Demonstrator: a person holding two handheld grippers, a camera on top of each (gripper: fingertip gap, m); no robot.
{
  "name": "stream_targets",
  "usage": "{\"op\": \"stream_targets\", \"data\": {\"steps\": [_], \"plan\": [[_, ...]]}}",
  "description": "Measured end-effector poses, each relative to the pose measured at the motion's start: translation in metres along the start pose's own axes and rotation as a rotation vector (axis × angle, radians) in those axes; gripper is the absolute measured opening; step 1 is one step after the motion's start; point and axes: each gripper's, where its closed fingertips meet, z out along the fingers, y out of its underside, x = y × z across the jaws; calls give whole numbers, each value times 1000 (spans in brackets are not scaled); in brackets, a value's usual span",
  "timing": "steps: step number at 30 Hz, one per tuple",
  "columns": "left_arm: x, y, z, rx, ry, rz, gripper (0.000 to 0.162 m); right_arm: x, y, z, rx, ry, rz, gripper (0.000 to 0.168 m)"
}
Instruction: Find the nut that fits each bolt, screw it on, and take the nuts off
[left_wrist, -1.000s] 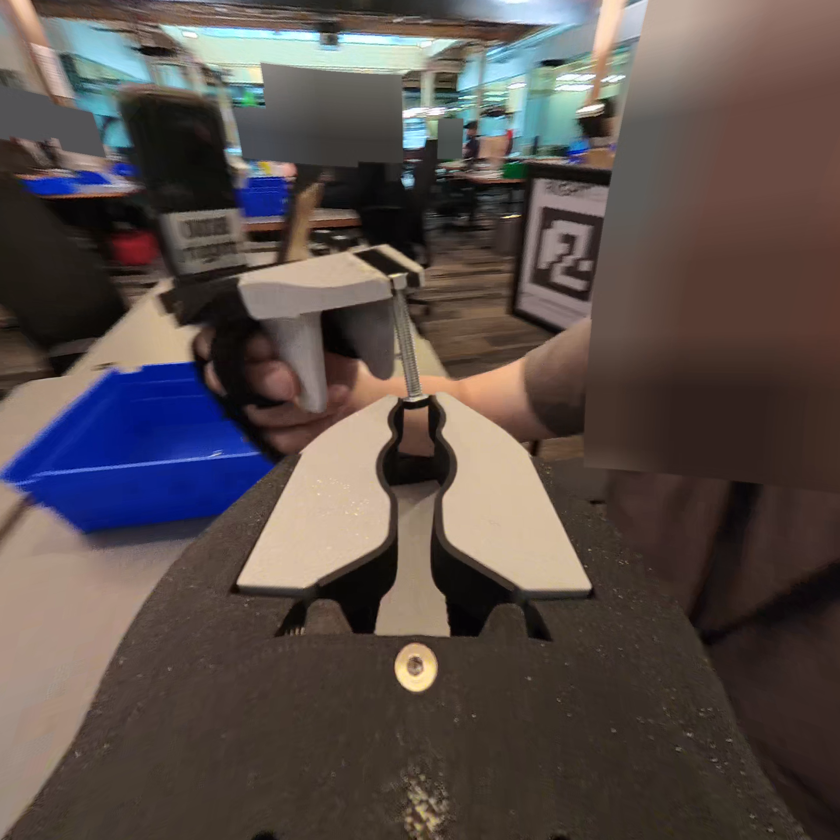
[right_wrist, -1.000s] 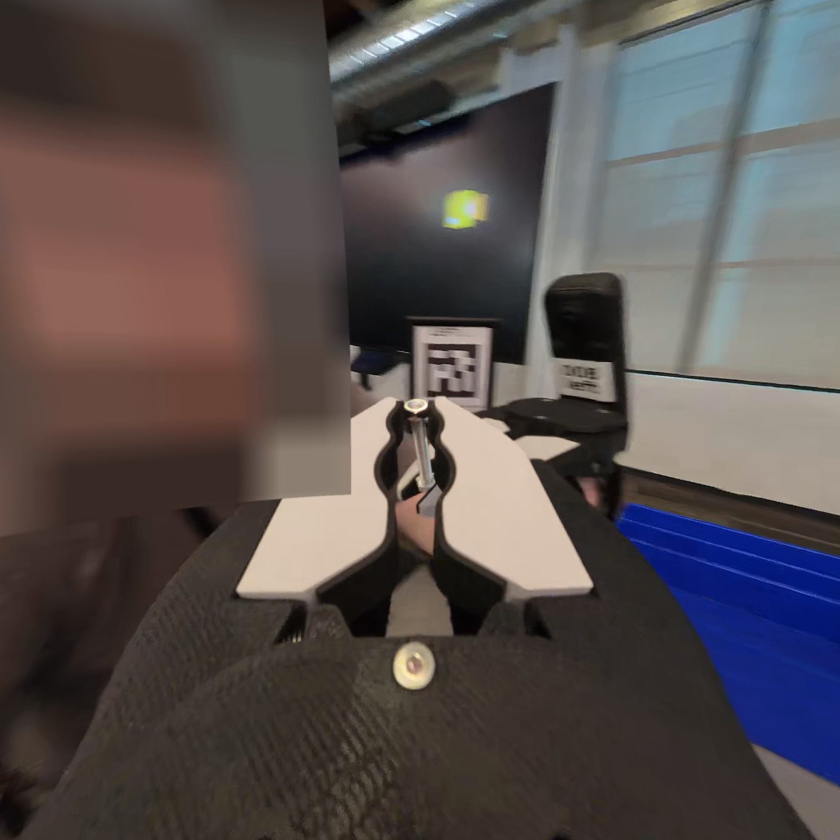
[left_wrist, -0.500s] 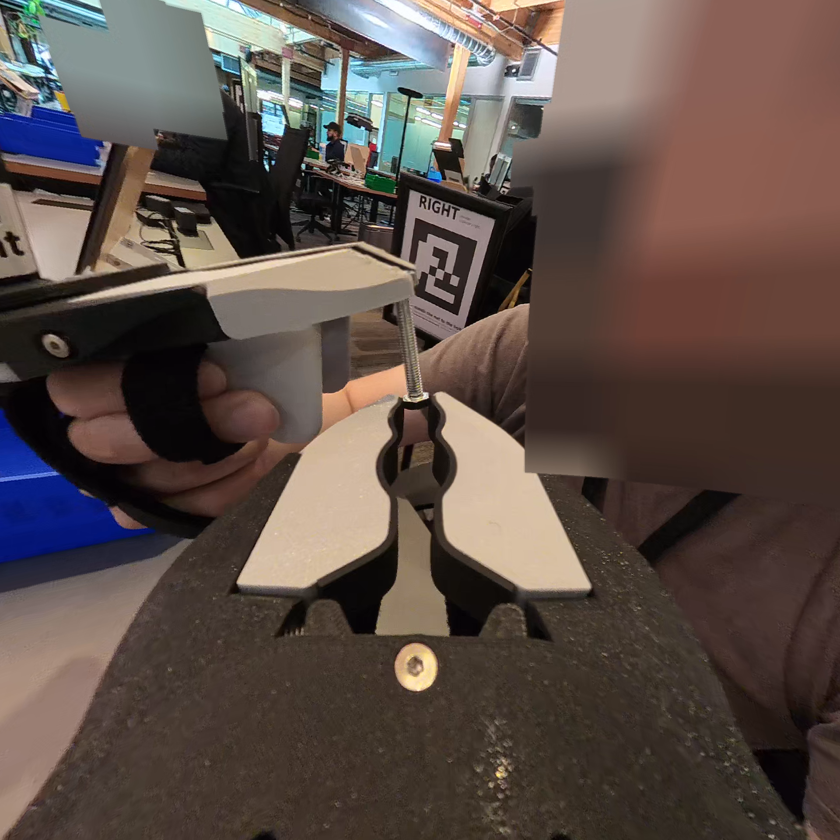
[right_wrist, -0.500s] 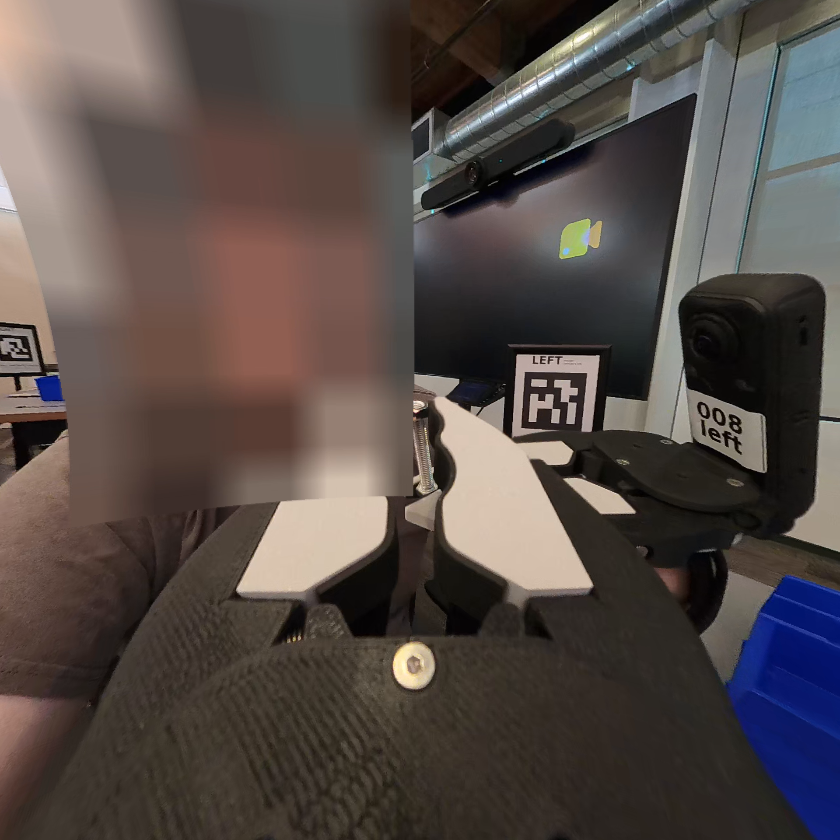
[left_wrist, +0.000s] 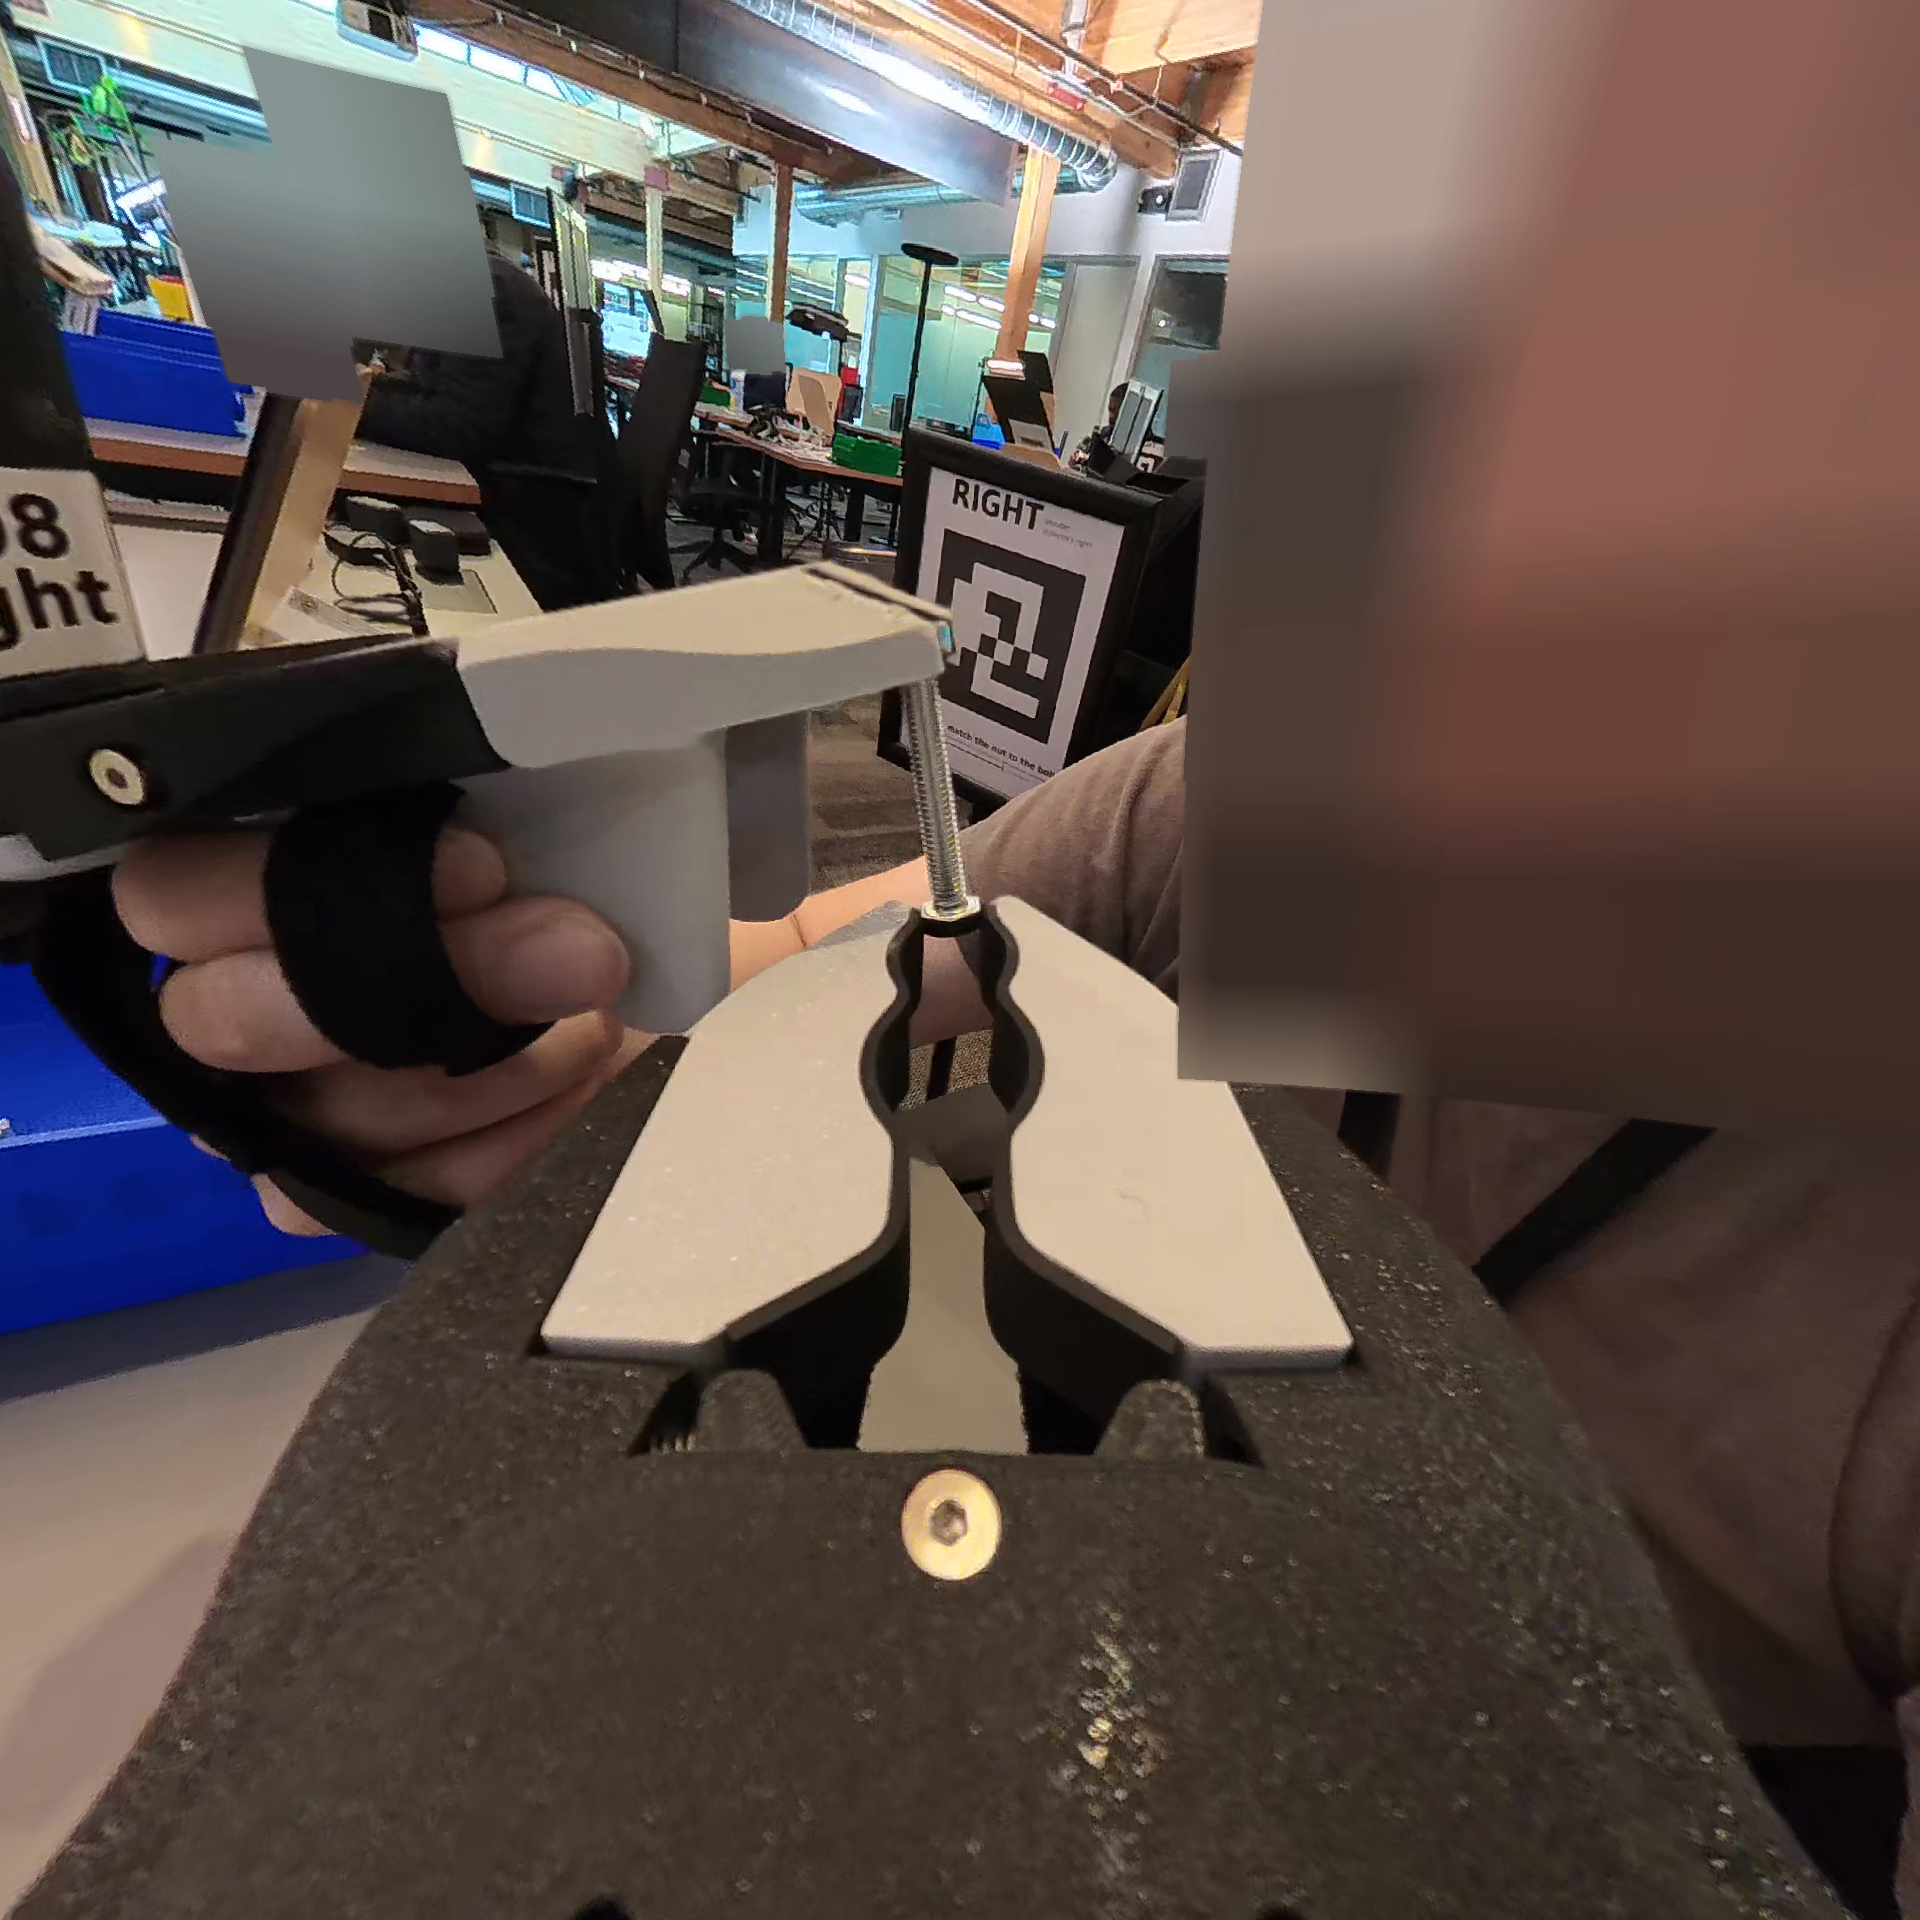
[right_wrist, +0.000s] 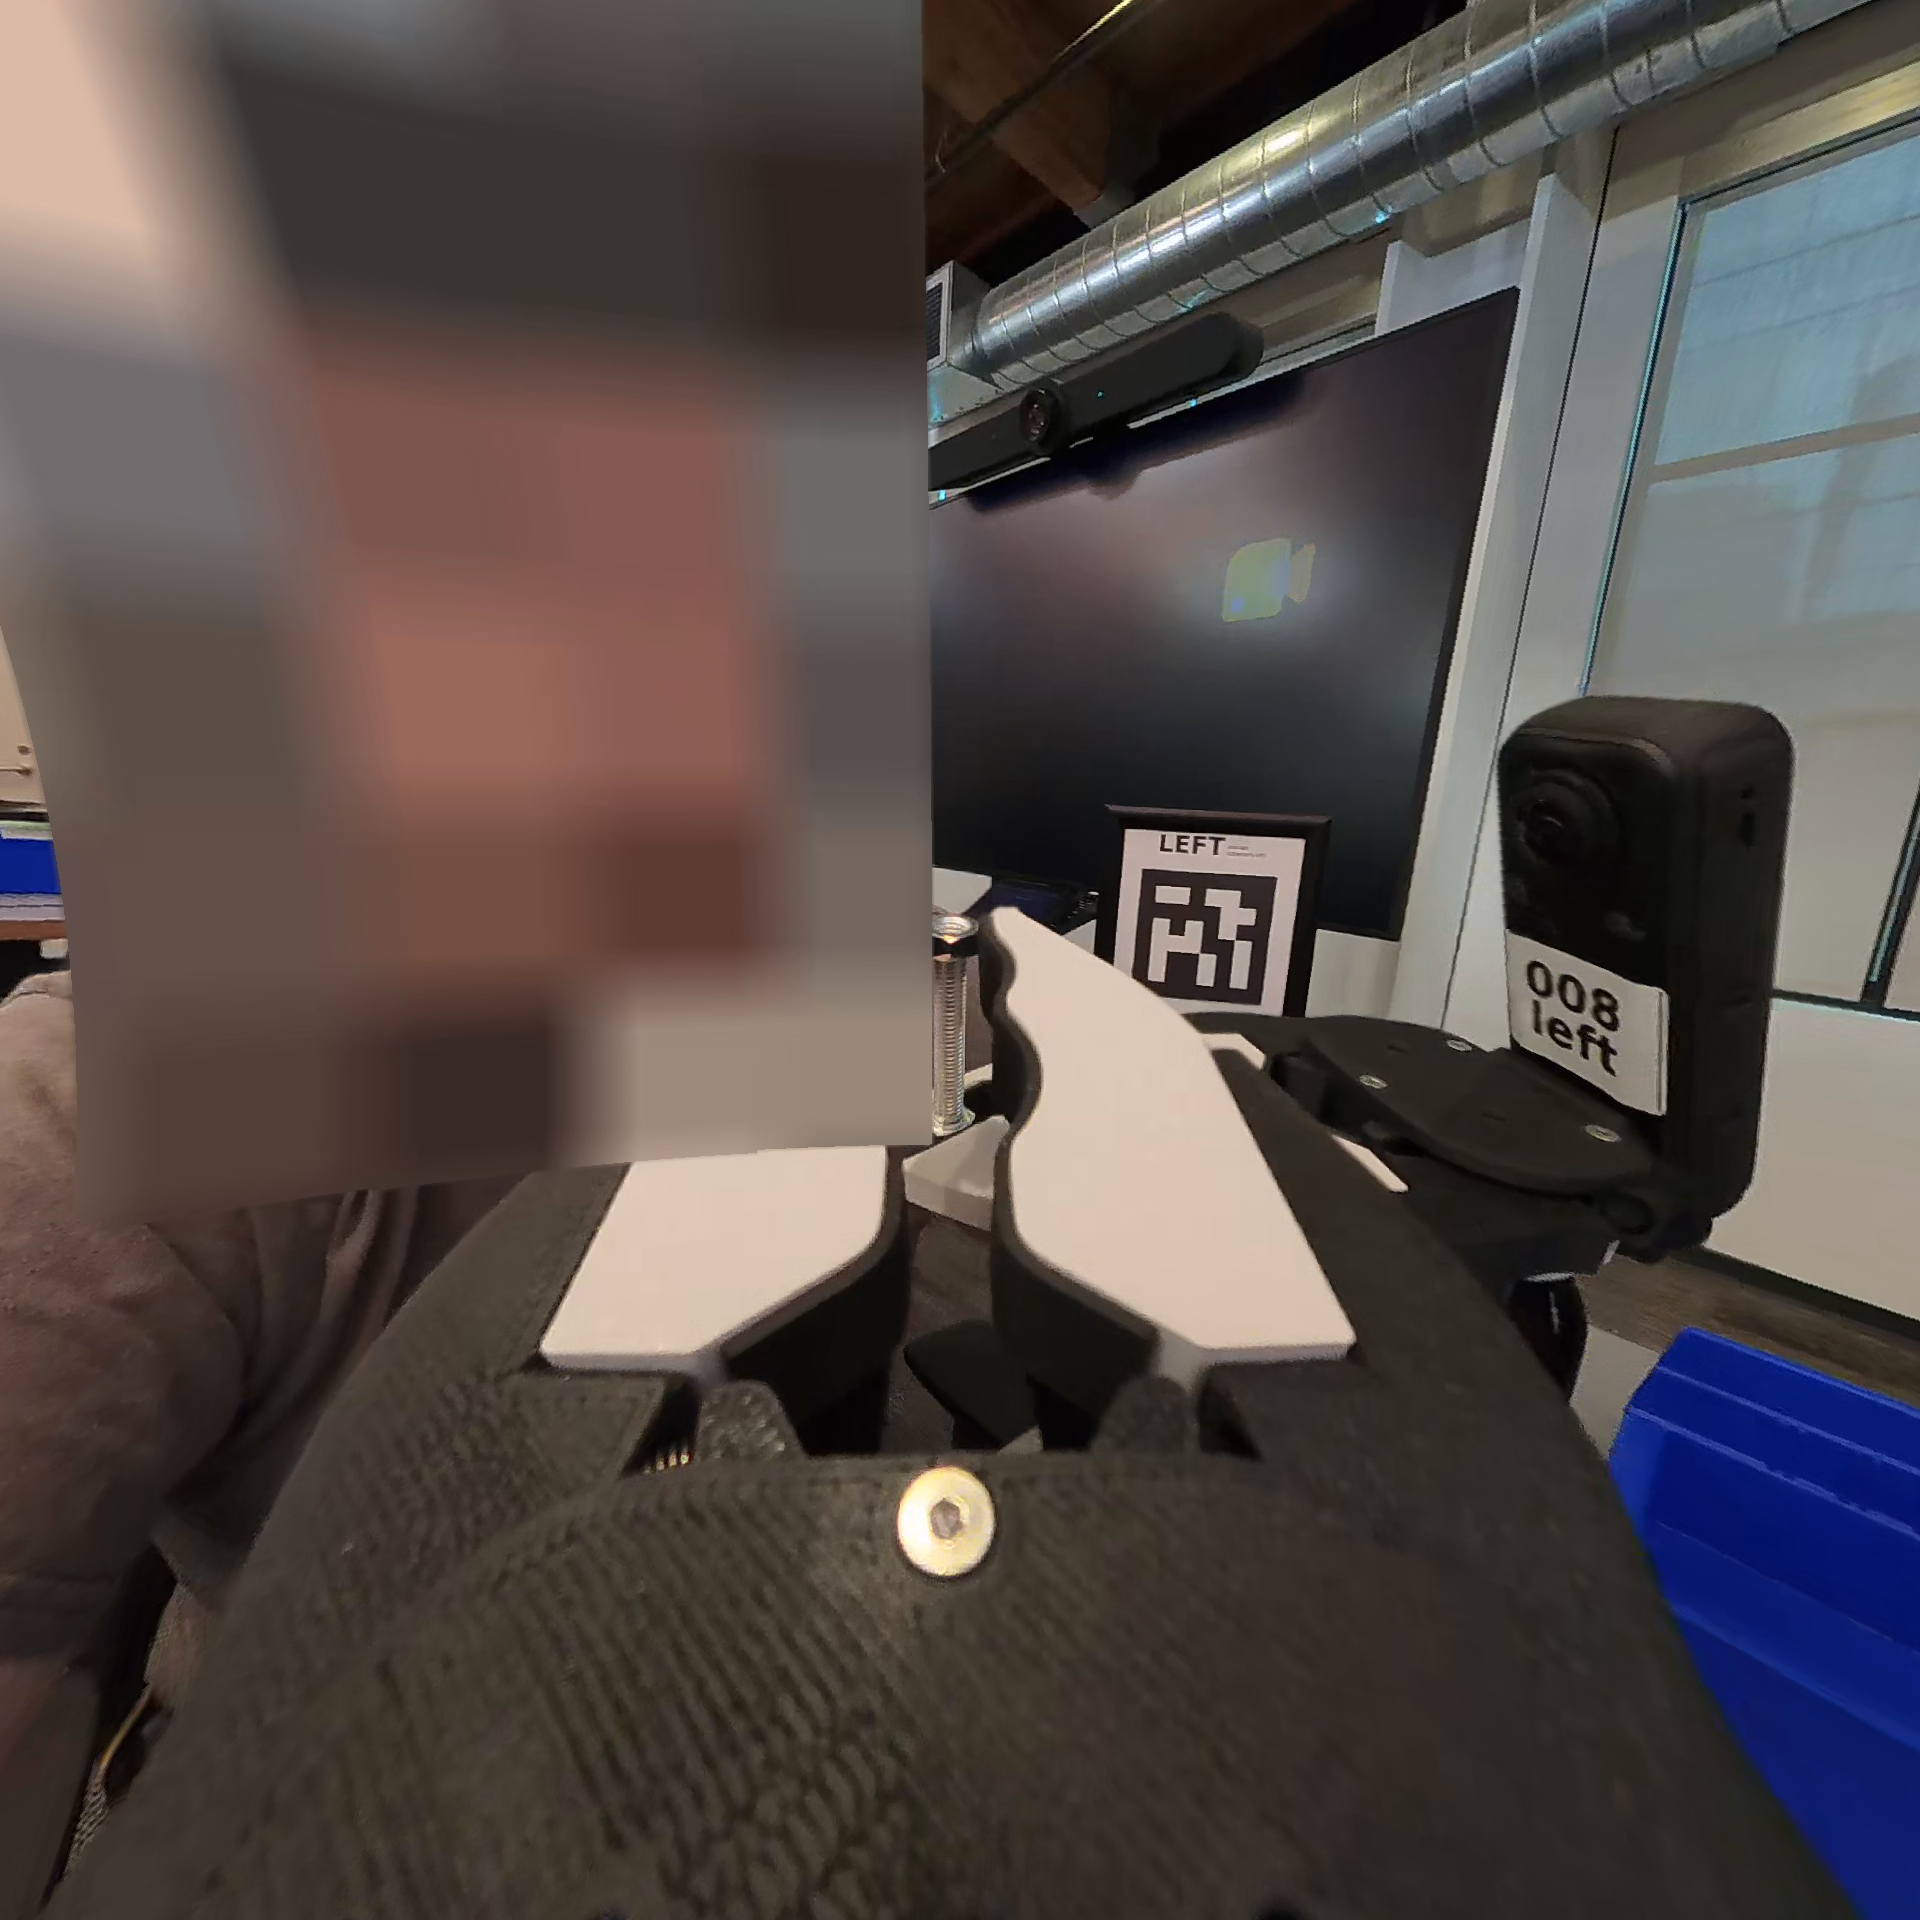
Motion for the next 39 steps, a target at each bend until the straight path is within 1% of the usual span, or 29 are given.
{"op": "stream_targets", "data": {"steps": [2, 4, 7, 8, 10, 12, 14, 16, 18, 19, 20, 22, 25, 34, 36, 39], "plan": [[-1, 0, 0, -1, -7, 3, 10, 1, 0, 1, -14, 20, -7, 13], [0, -2, -1, 5, -6, 13, 10, 4, -2, 0, -18, 58, -21, 27], [-2, -8, -7, 29, -46, 46, 10, 8, -11, -4, -8, 125, -53, 33], [-6, -11, -10, 36, -87, 59, 10, 12, -15, -6, -9, 169, -69, 34], [-24, -16, -19, 40, -251, 114, 10, 26, -21, -12, -30, 322, -129, 41], [-49, -20, -35, 20, -483, 189, 10, 41, -27, -20, -71, 517, -245, 42], [-65, -23, -50, 12, -658, 247, 9, 52, -38, -30, -90, 719, -370, 42], [-75, -26, -61, 25, -774, 252, 9, 59, -48, -41, -80, 905, -454, 41], [-83, -29, -71, 41, -879, 275, 9, 64, -49, -47, -98, 1029, -508, 39], [-87, -30, -77, 43, -927, 284, 9, 65, -48, -47, -105, 1062, -525, 38], [-90, -30, -81, 37, -970, 298, 9, 67, -46, -46, -114, 1082, -536, 34], [-94, -28, -85, 10, -1016, 319, 9, 73, -39, -48, -144, 1142, -535, 32], [-96, -25, -83, -7, -1023, 313, 9, 84, -28, -53, -212, 1209, -522, 31], [-96, -23, -82, -13, -1013, 300, 9, 87, -27, -61, -195, 1221, -462, 18], [-96, -23, -82, -15, -1012, 299, 9, 88, -26, -62, -197, 1208, -437, 11], [-96, -22, -82, -16, -1009, 296, 9, 88, -24, -61, -192, 1186, -410, 10]]}}
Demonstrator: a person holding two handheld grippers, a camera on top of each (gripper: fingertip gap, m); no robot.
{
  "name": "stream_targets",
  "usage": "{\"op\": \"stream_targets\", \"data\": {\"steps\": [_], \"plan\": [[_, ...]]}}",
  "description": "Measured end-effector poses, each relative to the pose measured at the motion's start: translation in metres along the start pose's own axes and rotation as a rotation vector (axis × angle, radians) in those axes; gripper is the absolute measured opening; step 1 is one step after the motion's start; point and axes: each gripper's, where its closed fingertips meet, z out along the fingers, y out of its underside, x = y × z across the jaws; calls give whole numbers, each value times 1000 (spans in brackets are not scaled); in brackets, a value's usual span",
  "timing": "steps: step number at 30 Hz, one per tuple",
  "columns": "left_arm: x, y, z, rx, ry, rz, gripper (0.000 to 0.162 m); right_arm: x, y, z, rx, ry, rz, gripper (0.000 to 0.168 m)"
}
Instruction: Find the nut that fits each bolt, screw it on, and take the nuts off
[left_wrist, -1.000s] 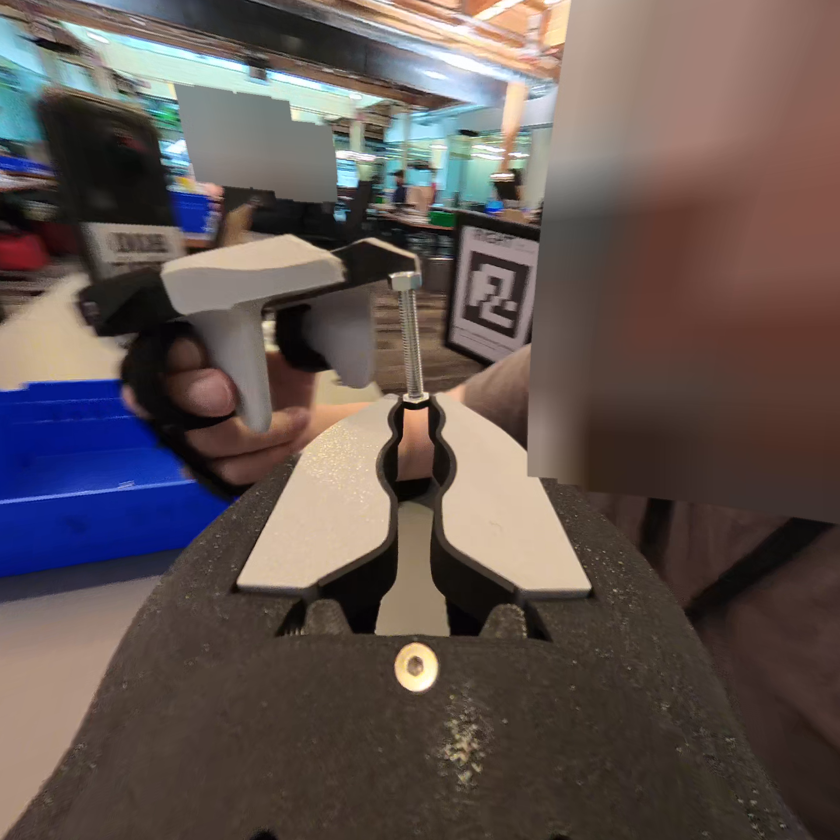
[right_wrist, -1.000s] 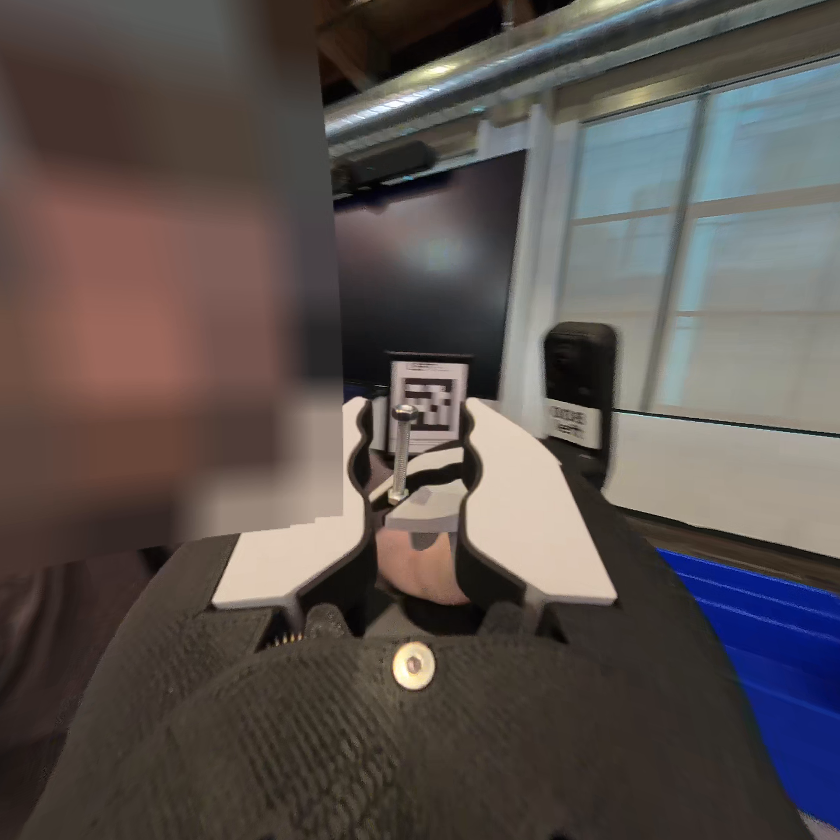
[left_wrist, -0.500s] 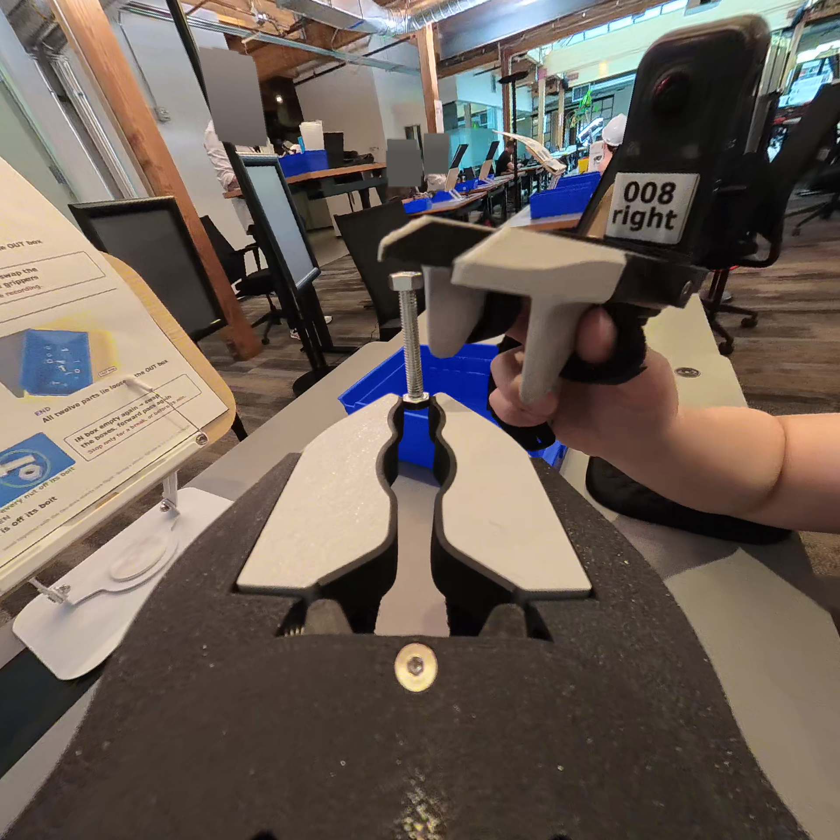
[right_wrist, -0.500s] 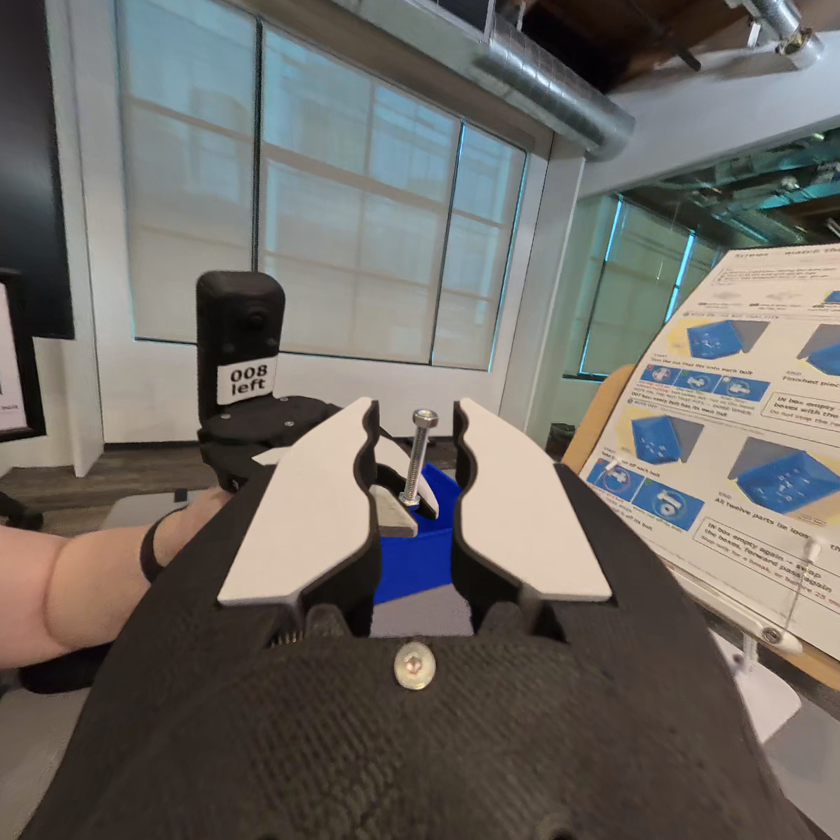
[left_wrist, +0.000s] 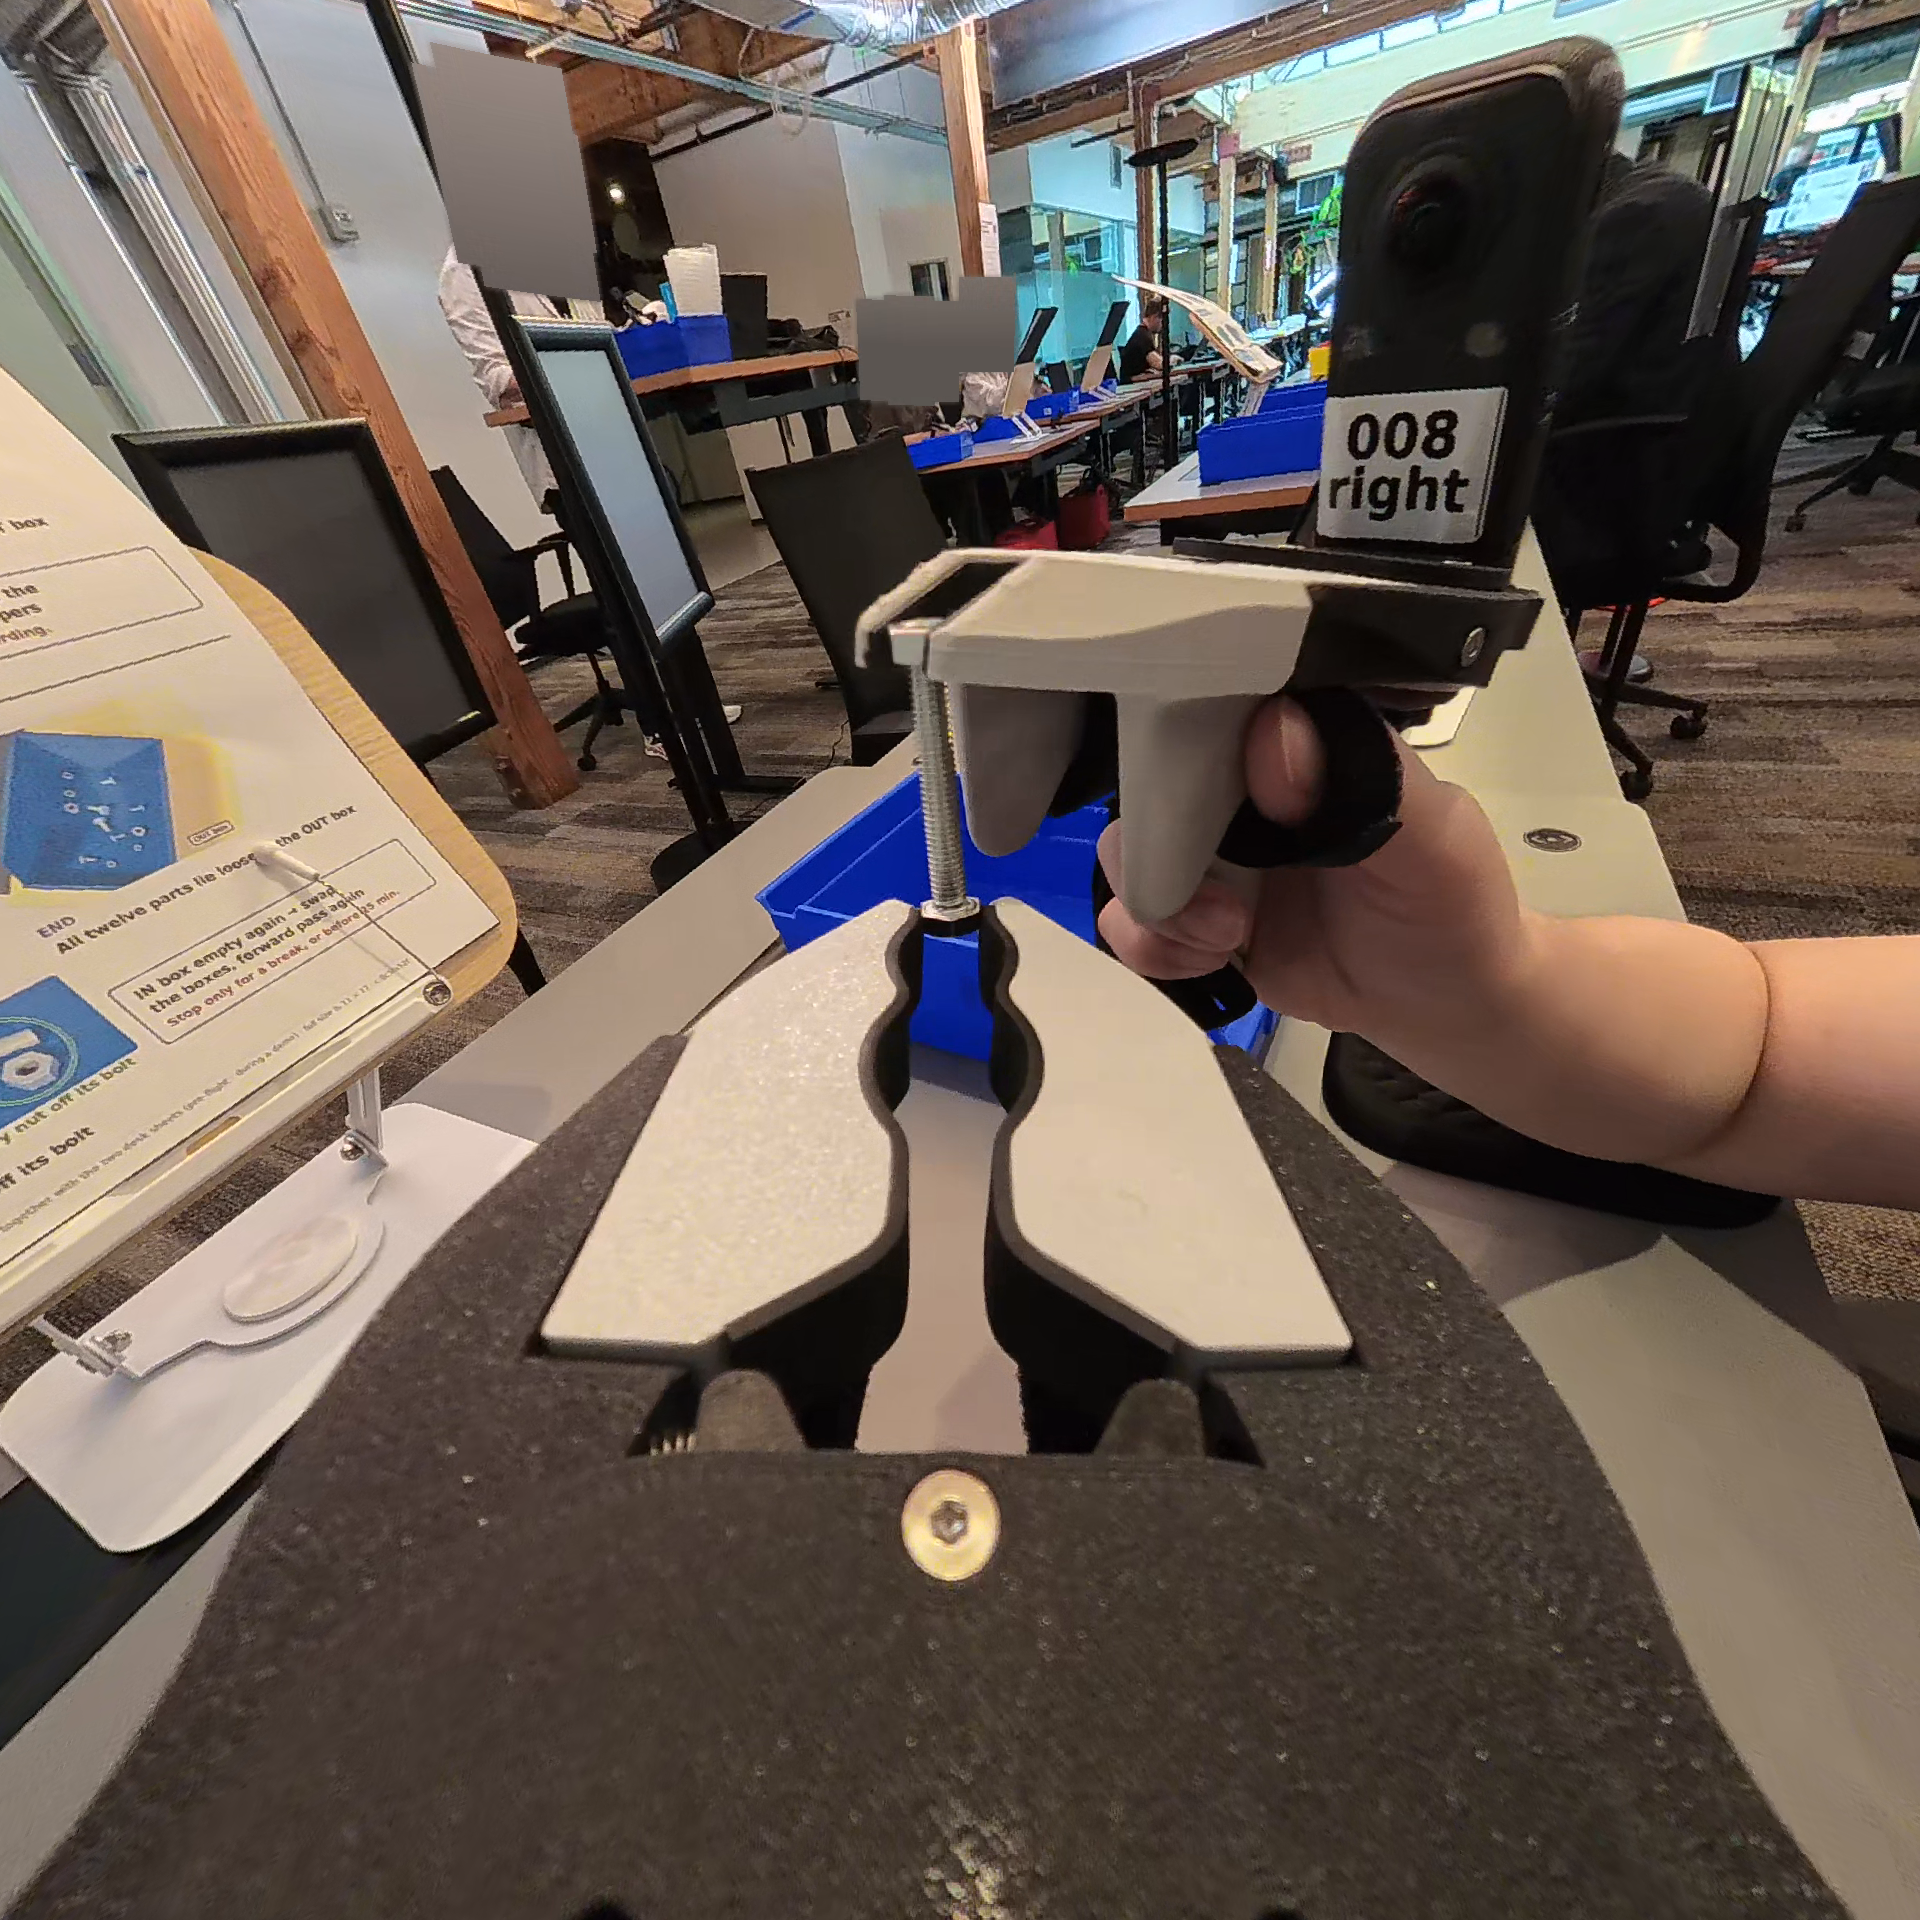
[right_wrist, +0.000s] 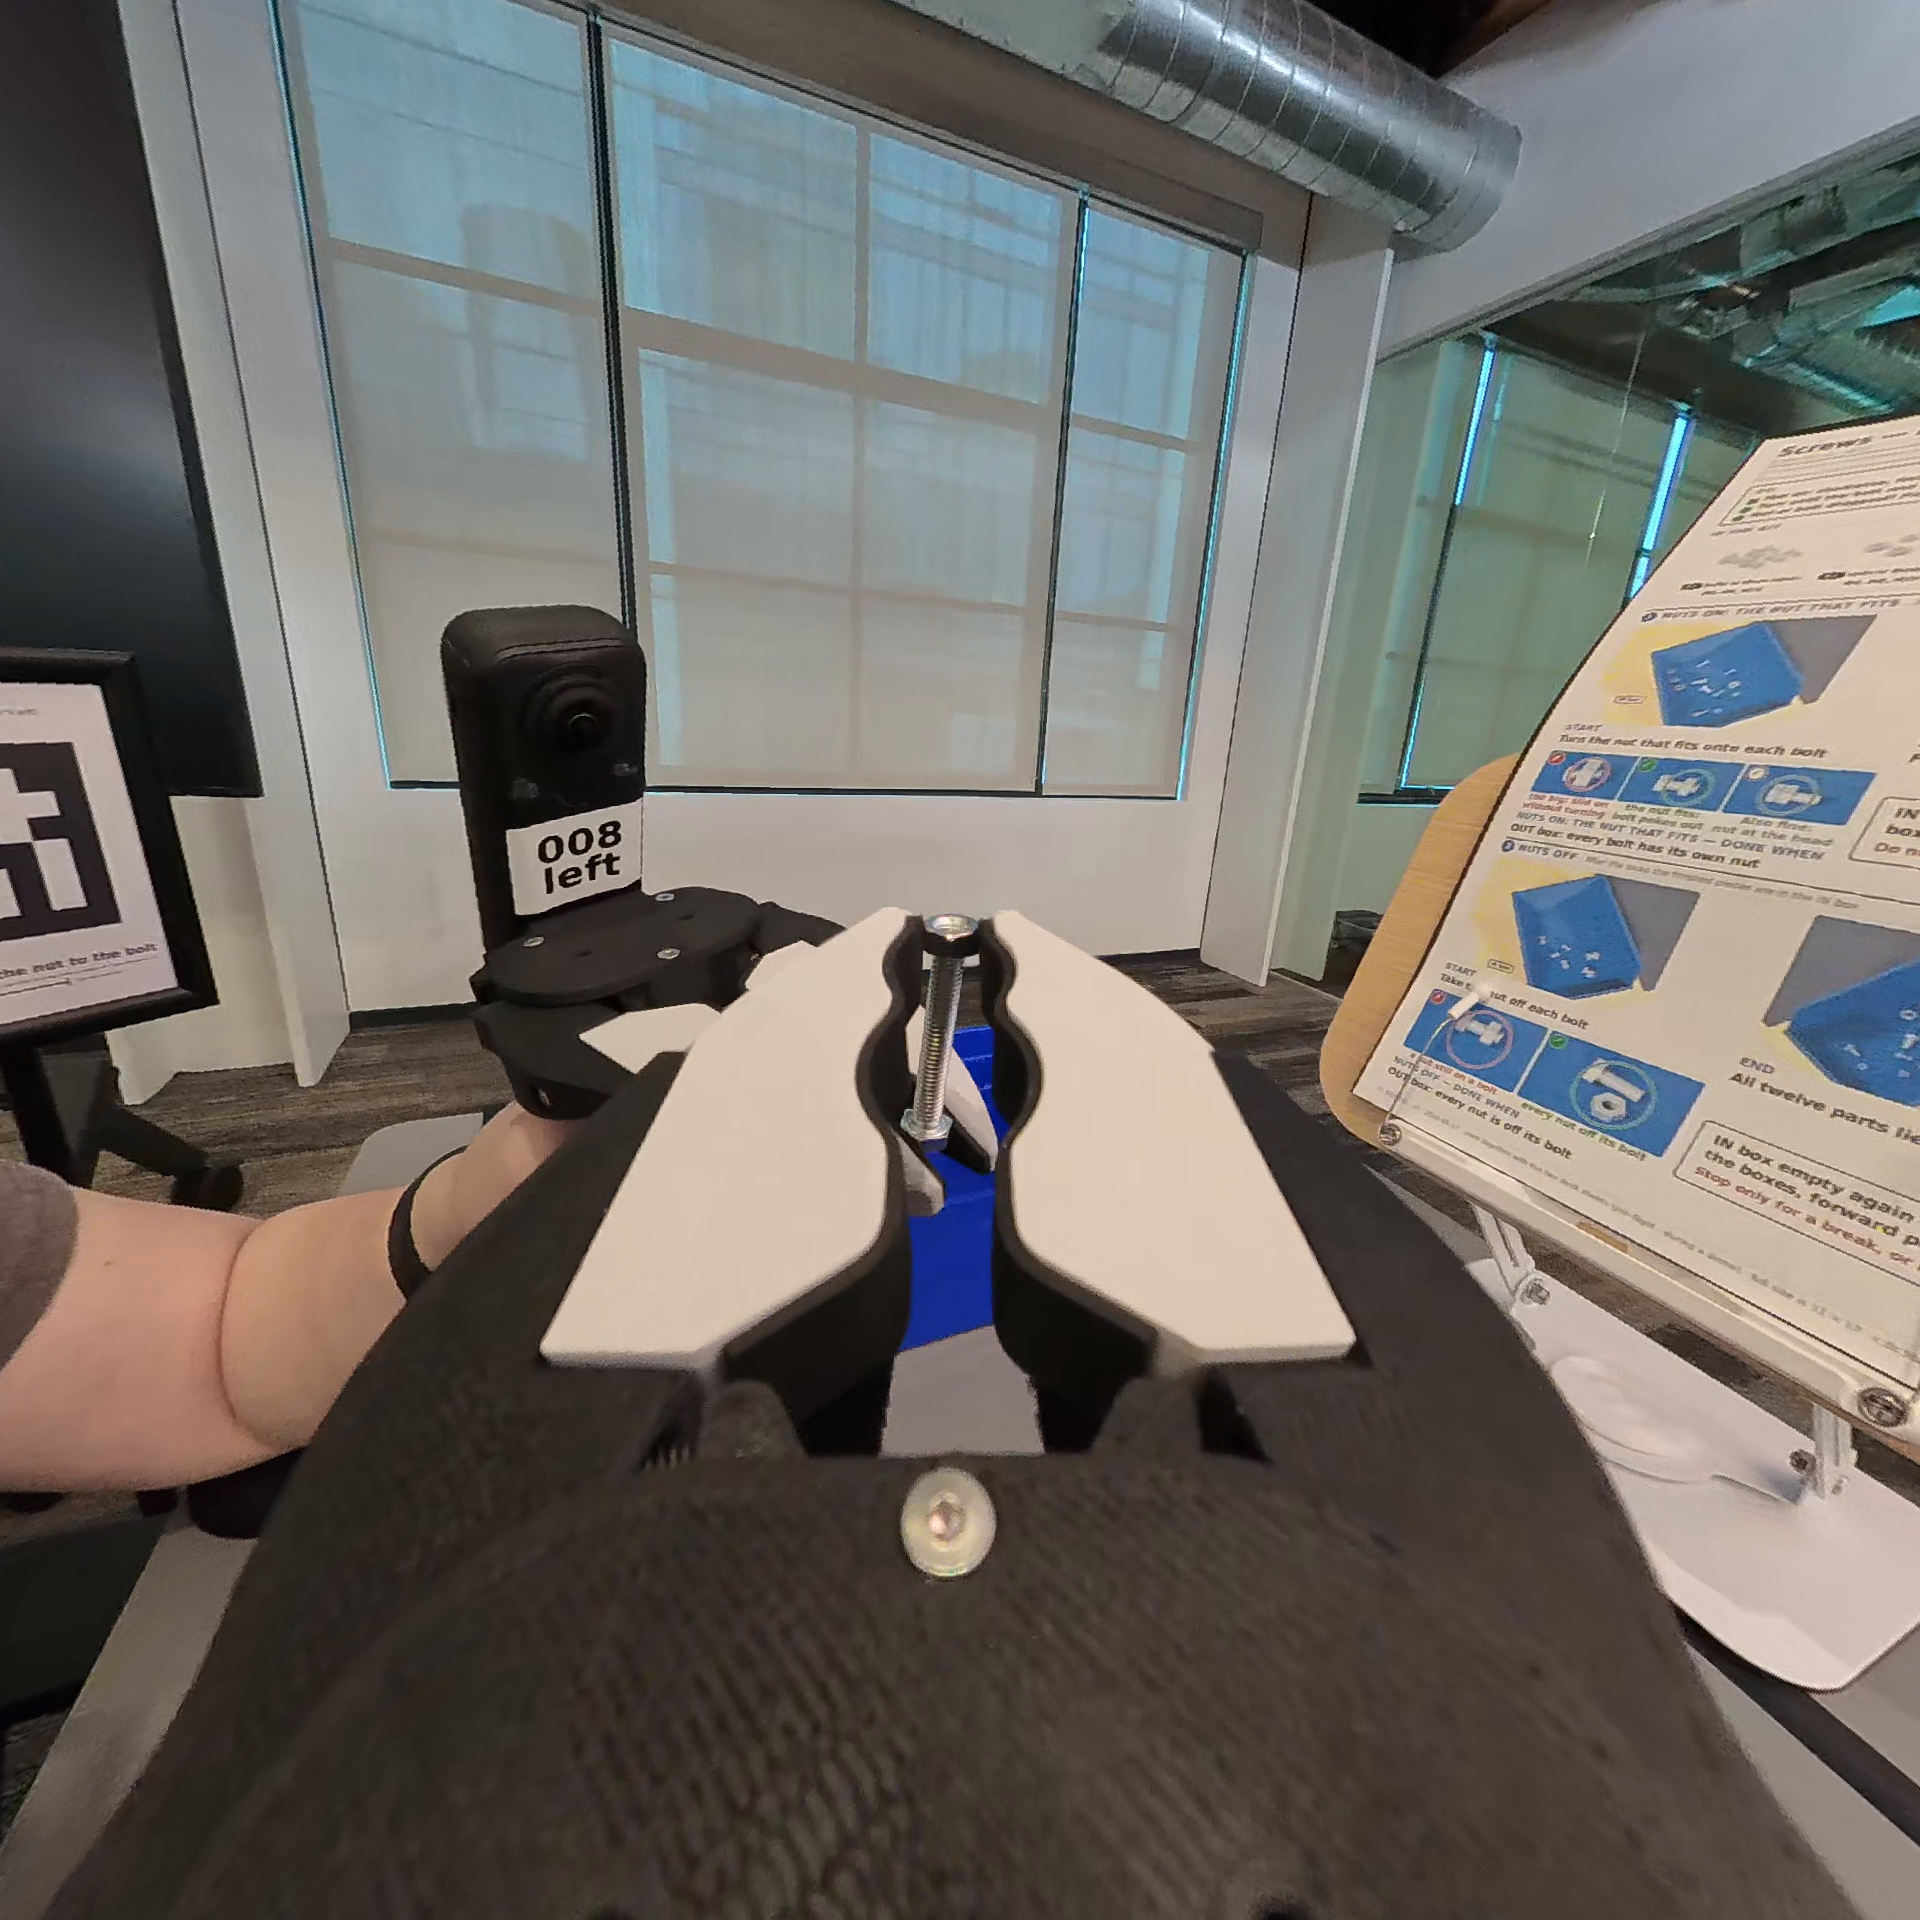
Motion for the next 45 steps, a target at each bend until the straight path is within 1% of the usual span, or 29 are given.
{"op": "stream_targets", "data": {"steps": [3, 5, 6, 9, 13, 15, 16, 18, 20, 22, 23, 24, 25, 26, 27, 28, 29, 30, 31, 32, 35, 38, 41, 45], "plan": [[2, 1, 0, -11, 23, -1, 10, -1, 1, 0, -12, -31, -1, 10], [6, -1, -2, -8, 67, -5, 9, -7, 0, 0, -18, -114, 30, 11], [12, -2, -3, -6, 120, -20, 9, -11, -2, -1, -16, -177, 56, 10], [39, -10, -12, 18, 362, -86, 9, -31, -10, -12, 9, -472, 181, 11], [78, -12, -25, 18, 668, -158, 10, -60, -16, -42, 66, -913, 358, 11], [93, -7, -29, -14, 778, -176, 10, -67, -17, -52, 102, -1055, 434, 11], [97, -5, -29, -15, 804, -179, 10, -69, -18, -56, 120, -1102, 462, 11], [102, -4, -29, -18, 833, -191, 10, -70, -17, -57, 130, -1137, 492, 11], [102, -2, -28, -29, 822, -181, 10, -70, -15, -54, 107, -1113, 472, 11], [97, -3, -28, -30, 791, -164, 10, -62, -16, -54, 25, -1021, 382, 11], [95, -4, -30, -28, 780, -158, 10, -51, -17, -57, -39, -932, 297, 11], [92, -7, -32, -23, 764, -150, 10, -33, -14, -61, -127, -795, 191, 11], [89, -8, -33, -19, 742, -137, 10, -5, -4, -68, -258, -611, 66, 11], [86, -10, -34, -17, 725, -123, 10, 32, 14, -83, -427, -406, -65, 11], [85, -11, -35, -12, 718, -116, 10, 72, 35, -108, -607, -212, -170, 11], [85, -13, -37, -9, 719, -114, 10, 109, 57, -139, -778, -50, -225, 11], [84, -13, -37, -7, 719, -111, 10, 139, 78, -172, -932, 70, -215, 11], [83, -13, -37, -7, 710, -107, 10, 158, 98, -201, -1053, 141, -144, 11], [82, -13, -36, -10, 701, -104, 10, 169, 116, -220, -1123, 167, -51, 11], [82, -12, -36, -15, 697, -104, 10, 177, 131, -231, -1145, 177, 25, 11], [80, -9, -34, -28, 687, -106, 10, 199, 172, -248, -1201, 200, 160, 11], [80, -5, -32, -43, 685, -108, 10, 205, 206, -261, -1324, 182, 176, 12], [80, -3, -30, -48, 689, -115, 10, 203, 228, -263, -1357, 132, 200, 13], [81, -1, -29, -58, 689, -112, 10, 203, 246, -266, -1380, 100, 216, 13]]}}
